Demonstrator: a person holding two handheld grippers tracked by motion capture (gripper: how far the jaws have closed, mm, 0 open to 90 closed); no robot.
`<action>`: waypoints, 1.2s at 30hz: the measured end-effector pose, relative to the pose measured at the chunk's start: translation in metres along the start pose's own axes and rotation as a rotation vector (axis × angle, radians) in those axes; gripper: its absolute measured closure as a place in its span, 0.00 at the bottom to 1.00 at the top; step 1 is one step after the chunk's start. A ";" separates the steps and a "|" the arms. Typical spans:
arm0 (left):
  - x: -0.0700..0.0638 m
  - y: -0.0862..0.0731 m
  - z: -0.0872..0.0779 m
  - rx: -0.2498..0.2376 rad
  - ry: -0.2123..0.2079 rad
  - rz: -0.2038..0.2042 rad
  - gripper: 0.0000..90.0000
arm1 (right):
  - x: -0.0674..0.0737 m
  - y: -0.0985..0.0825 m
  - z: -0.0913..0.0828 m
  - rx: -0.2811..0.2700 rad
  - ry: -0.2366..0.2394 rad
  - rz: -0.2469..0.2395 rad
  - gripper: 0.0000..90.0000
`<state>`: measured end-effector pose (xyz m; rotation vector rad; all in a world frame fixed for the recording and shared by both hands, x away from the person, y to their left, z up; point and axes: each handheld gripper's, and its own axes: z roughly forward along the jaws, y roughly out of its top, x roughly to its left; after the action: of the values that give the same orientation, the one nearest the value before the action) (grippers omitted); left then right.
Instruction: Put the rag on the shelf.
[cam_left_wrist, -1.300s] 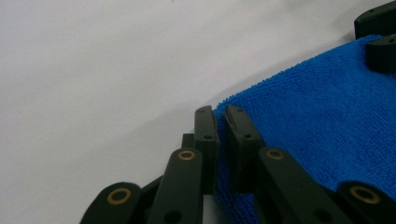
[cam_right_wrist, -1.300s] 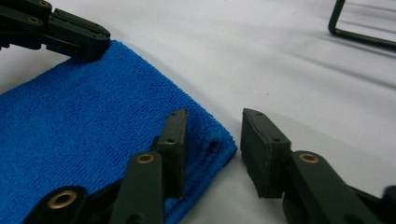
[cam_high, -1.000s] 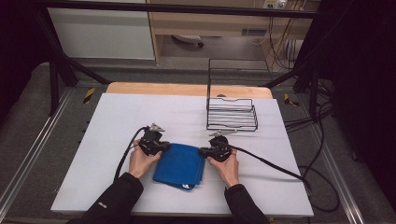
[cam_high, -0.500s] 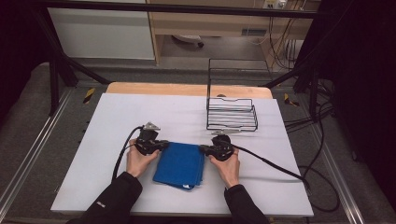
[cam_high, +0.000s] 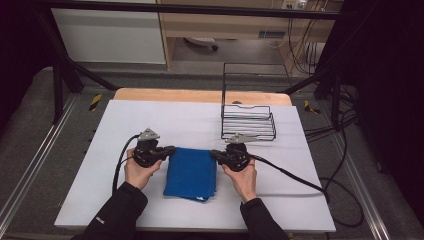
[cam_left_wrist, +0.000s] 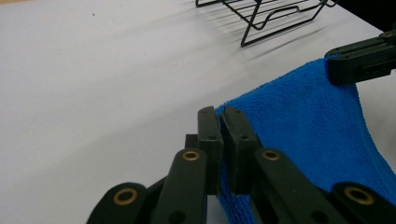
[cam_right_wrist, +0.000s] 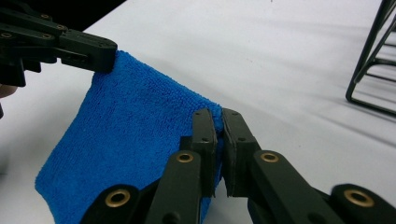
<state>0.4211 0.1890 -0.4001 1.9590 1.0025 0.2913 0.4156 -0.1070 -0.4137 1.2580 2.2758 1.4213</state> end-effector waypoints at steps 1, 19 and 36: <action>-0.001 0.000 -0.001 -0.006 0.001 0.002 0.96 | 0.001 0.001 -0.001 -0.003 0.004 -0.003 0.95; -0.017 0.011 -0.021 -0.093 -0.019 0.034 0.96 | 0.011 0.019 -0.032 -0.087 -0.005 -0.084 0.95; -0.038 0.022 -0.030 -0.149 -0.038 0.065 0.96 | 0.014 0.030 -0.063 -0.140 -0.027 -0.138 0.95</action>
<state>0.3918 0.1728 -0.3589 1.8569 0.8689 0.3535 0.3899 -0.1326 -0.3531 1.0516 2.1574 1.4758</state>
